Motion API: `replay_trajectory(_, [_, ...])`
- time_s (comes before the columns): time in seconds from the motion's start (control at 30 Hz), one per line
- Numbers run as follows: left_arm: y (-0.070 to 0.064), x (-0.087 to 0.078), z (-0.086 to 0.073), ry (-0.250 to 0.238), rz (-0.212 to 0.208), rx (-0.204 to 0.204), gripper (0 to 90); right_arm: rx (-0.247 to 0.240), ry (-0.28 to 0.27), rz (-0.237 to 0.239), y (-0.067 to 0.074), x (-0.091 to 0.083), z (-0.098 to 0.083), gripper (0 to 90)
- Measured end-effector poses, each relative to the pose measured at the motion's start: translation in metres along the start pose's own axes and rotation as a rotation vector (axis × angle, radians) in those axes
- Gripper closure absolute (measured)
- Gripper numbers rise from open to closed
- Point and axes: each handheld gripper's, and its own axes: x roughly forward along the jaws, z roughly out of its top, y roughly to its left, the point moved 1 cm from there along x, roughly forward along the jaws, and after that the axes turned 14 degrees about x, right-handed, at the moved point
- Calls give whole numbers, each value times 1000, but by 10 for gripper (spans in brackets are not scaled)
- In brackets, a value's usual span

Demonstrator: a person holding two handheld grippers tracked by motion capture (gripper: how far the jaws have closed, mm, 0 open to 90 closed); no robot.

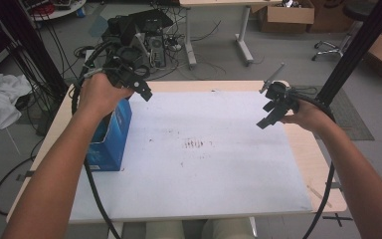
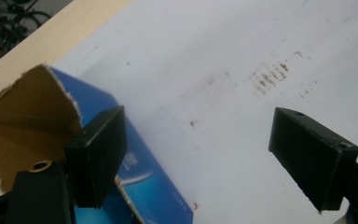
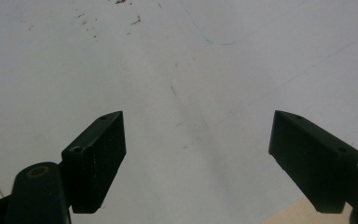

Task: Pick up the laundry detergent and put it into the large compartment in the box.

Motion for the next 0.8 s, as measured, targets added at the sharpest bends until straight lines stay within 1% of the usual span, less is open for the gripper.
replay_trajectory(0.17, [-7, 7, 9, -11, -12, 49, 200, -2, 6, -2, 1, 3, 1, 185])
replay_trajectory(0.23, [-10, 9, 13, -14, -20, 80, 200, 0, 8, -1, 2, 3, 2, 184])
replay_trajectory(0.37, [-15, 13, 18, -17, -39, 127, 194, -1, 8, 1, 3, 4, 3, 184])
replay_trajectory(0.7, [-29, 25, 29, -8, -91, 259, 190, -1, 13, 0, 6, 4, 3, 184])
replay_trajectory(0.8, [-34, 31, 34, 4, -107, 296, 188, -4, 15, 2, 7, 5, 4, 184])
